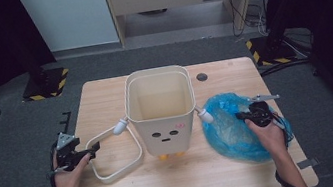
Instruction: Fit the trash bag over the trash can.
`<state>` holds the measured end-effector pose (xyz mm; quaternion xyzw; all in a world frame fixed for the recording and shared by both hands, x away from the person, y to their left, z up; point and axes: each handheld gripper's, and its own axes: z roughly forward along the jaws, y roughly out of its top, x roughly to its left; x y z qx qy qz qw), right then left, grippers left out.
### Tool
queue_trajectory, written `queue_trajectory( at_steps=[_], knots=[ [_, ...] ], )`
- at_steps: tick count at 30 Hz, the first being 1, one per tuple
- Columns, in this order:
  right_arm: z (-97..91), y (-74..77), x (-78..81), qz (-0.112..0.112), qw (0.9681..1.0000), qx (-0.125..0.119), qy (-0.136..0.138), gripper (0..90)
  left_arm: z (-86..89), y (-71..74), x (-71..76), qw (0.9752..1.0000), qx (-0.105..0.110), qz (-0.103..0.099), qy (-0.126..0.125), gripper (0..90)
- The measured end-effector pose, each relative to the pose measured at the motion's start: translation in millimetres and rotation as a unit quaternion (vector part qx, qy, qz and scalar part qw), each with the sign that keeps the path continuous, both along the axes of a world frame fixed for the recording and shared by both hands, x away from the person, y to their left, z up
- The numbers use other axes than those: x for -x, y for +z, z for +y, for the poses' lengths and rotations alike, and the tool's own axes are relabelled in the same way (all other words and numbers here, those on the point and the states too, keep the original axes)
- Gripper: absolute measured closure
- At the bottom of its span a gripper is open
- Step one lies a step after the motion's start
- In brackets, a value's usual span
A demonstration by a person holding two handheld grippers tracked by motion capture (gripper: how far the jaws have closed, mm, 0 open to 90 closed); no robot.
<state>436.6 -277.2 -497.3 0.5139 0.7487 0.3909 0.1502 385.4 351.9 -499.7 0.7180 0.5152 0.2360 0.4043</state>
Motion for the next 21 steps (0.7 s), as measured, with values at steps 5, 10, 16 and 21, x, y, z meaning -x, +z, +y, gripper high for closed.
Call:
queue_trajectory(
  at_steps=[5, 10, 16, 21],
  knots=[
    [-1.8, 11.5, 1.1, -0.007, 0.9999, -0.011, 0.0, 89.2, 0.7, -0.1, 0.1, 1.0, -0.002, 0.0, 0.0, 9.9],
    [-2.9, 18.0, 1.1, -0.008, 0.9997, -0.024, -0.003, 89.2, 1.3, 0.0, 0.0, 1.0, -0.003, 0.0, 0.002, 9.9],
    [-4.1, 24.6, 2.0, -0.01, 0.9994, -0.034, -0.003, 89.2, 2.3, 0.8, 0.3, 1.0, -0.002, -0.003, 0.003, 9.9],
    [-2.2, 33.8, 3.7, -0.017, 0.9992, -0.036, 0.001, 89.2, 3.0, 1.7, 0.4, 1.0, -0.001, -0.004, 0.004, 10.0]
  ],
)
